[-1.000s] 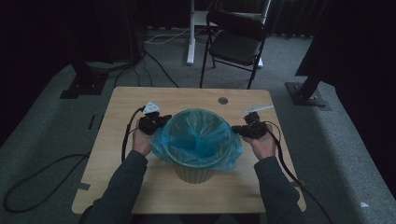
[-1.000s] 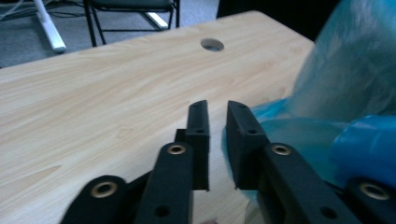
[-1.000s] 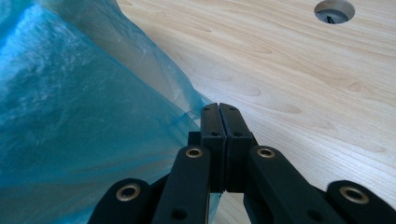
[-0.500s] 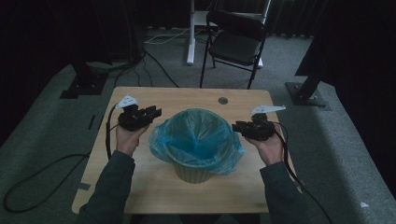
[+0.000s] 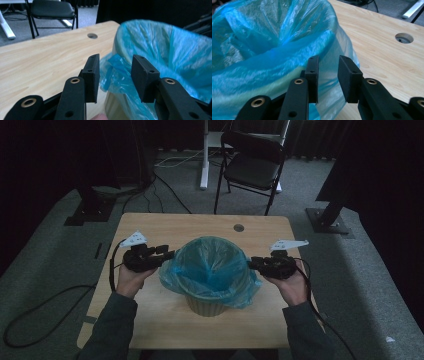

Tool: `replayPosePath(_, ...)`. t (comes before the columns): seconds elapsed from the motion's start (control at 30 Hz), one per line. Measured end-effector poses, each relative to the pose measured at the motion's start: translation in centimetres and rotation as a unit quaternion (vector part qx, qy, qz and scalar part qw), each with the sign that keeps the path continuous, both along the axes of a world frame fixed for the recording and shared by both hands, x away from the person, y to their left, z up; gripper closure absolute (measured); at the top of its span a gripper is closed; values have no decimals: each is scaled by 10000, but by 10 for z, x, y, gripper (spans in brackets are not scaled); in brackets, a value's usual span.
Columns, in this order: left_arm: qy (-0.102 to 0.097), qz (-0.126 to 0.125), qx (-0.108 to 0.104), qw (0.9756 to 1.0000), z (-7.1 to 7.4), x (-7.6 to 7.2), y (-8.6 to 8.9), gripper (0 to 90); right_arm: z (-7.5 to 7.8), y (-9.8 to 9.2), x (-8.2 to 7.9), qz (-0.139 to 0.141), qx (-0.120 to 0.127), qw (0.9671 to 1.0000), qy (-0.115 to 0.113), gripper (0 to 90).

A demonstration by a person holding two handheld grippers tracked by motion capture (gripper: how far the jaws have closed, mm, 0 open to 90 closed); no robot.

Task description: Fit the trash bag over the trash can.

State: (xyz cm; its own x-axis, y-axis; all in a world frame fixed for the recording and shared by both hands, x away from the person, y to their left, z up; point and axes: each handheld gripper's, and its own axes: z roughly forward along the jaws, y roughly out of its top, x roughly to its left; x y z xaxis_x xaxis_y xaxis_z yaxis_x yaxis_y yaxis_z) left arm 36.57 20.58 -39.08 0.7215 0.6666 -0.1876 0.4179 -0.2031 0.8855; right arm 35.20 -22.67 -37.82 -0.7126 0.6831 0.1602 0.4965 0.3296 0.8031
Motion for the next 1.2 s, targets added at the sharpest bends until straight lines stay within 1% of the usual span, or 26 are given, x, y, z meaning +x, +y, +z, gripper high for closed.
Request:
replayPosePath(0.03,0,0,0,10000,0,0,0,586,0,0,0,0,0,10000,0,697)
replayPosePath(0.07,14,-7,140,9999,-4,-3,0,586,-1,-1,-1,14,0,10000,17,693)
replayPosePath(0.17,60,-38,301,9995,-10,-6,-1,587,-2,-5,-6,164,47,9999,20,679)
replayPosePath(0.27,127,-45,344,9993,-16,-7,-1,590,-3,-6,-9,316,55,9995,14,666)
replayPosePath(0.33,164,-75,418,9990,-20,-8,-2,589,-3,-8,-10,416,102,9991,35,651)
replayPosePath(0.43,178,-143,479,9986,-26,-10,-6,588,-4,-10,-11,552,136,9984,19,639)
replayPosePath(0.53,173,-181,546,9982,-29,-10,-10,588,-6,-11,-11,704,202,9973,28,628)
replayPosePath(0.6,170,-158,659,9976,-32,-10,-13,591,-7,-12,-11,764,196,9969,28,628)
replayPosePath(0.63,170,-158,659,9976,-32,-10,-13,593,-7,-12,-11,810,169,9966,31,627)
replayPosePath(0.67,188,-143,706,9972,-33,-10,-14,595,-8,-12,-11,846,141,9963,41,628)
replayPosePath(0.73,244,-160,716,9970,-38,-10,-15,595,-9,-12,-11,861,93,9962,51,629)
replayPosePath(0.9,347,-203,845,9956,-47,-9,-19,605,-18,-8,-10,1018,97,9947,145,632)
replayPosePath(0.93,351,-188,878,9953,-47,-10,-20,609,-19,-5,-10,1053,61,9943,169,635)
replayPosePath(0.97,341,-173,914,9951,-48,-9,-21,625,-21,-2,-9,1032,-35,9945,146,648)
replayPosePath(1.0,354,-167,918,9950,-49,-9,-21,625,-21,-2,-9,1032,-35,9945,146,648)
replayPosePath(1.1,397,-185,869,9953,-51,-8,-21,625,-24,-2,-7,1050,17,9943,207,693)
replayPosePath(1.13,403,-193,897,9950,-52,-8,-21,629,-25,-2,-7,1062,2,9941,236,707)
replayPosePath(1.17,420,-201,960,9943,-55,-8,-23,642,-30,1,-6,1086,-80,9936,304,736)
replayPosePath(1.2,420,-201,960,9943,-55,-8,-23,645,-30,1,-6,1086,-80,9936,304,736)
